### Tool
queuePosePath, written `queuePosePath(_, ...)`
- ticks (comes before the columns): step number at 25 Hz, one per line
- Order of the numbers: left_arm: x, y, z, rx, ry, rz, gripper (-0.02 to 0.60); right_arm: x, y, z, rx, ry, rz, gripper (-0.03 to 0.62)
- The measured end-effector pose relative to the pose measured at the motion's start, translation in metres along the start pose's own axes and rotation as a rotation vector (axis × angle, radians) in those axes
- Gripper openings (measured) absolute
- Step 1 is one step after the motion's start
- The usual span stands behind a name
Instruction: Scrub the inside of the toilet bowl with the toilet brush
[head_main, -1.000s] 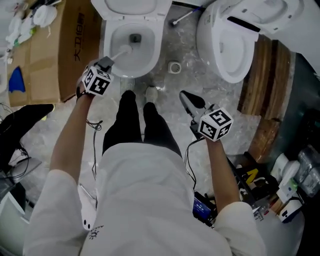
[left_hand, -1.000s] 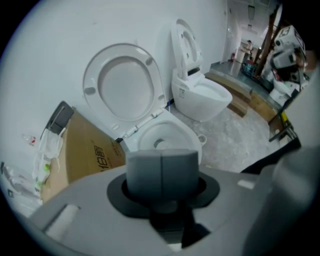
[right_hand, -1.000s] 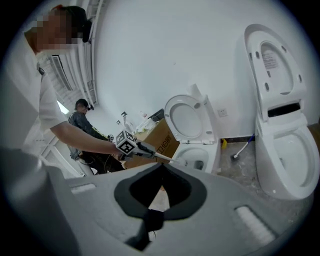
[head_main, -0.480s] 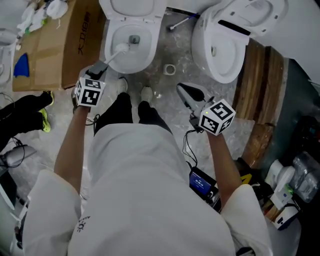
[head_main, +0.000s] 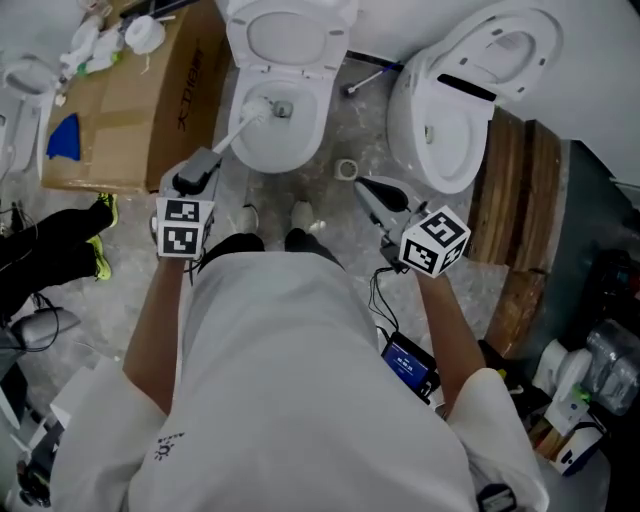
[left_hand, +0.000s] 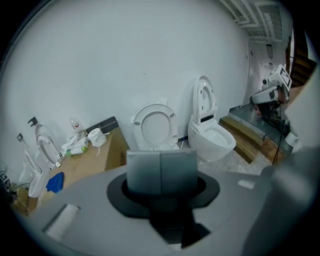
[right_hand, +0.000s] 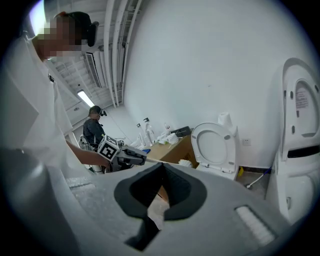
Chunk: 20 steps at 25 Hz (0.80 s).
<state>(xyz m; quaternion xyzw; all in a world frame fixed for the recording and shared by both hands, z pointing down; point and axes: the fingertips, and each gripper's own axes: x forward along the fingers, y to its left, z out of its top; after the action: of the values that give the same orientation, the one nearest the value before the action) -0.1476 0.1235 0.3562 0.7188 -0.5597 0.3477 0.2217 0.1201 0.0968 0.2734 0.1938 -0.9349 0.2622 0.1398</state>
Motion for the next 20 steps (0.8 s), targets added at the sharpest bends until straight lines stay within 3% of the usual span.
queuePosePath(4,-0.03,0.023,0.003,-0.051,-0.072,-0.015,0.15,0.02,0.022,0.017,-0.036,-0.011,-0.007,0.0)
queuePosePath(13,-0.077,0.053,0.017,-0.051,-0.176,-0.033,0.152,0.03,0.066,0.052,-0.079,-0.073,-0.064,0.0)
queuePosePath(20,-0.079,0.062,0.012,-0.036,-0.175,-0.054,0.152,0.029,0.057,0.065,-0.066,-0.118,-0.152,0.0)
